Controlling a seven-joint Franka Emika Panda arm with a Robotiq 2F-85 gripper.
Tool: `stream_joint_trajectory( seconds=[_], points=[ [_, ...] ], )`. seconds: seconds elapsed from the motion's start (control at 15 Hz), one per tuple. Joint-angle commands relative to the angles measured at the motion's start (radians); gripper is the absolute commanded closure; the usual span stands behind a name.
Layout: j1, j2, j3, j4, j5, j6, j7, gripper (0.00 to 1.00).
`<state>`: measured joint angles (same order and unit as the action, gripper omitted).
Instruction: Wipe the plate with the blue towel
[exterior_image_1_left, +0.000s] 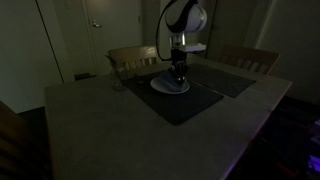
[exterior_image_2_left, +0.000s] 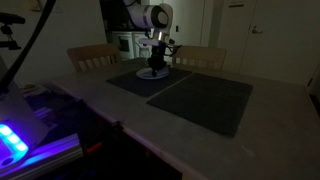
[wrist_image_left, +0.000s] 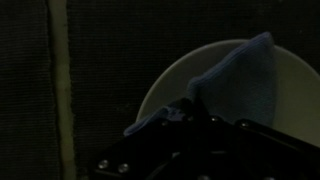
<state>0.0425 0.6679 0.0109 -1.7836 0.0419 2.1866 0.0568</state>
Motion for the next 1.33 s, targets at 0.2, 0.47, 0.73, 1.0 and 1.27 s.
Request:
stream_joint_trajectory(
  seconds=[0.2,0.47,0.73,1.0,1.27],
  points=[
    [-0.005,-0.016,0.055,-0.017,0.083,-0.081,0.002,0.99],
    [-0.013,-0.015,0.084,-0.027,0.182,-0.032,-0.013,0.99],
    [-0.014,-0.004,0.102,-0.020,0.237,0.042,-0.044,0.99],
    [-0.009,0.021,0.091,0.010,0.216,0.130,-0.045,0.99],
    [-0.011,0.035,0.063,0.029,0.176,0.179,-0.037,0.99]
  ],
)
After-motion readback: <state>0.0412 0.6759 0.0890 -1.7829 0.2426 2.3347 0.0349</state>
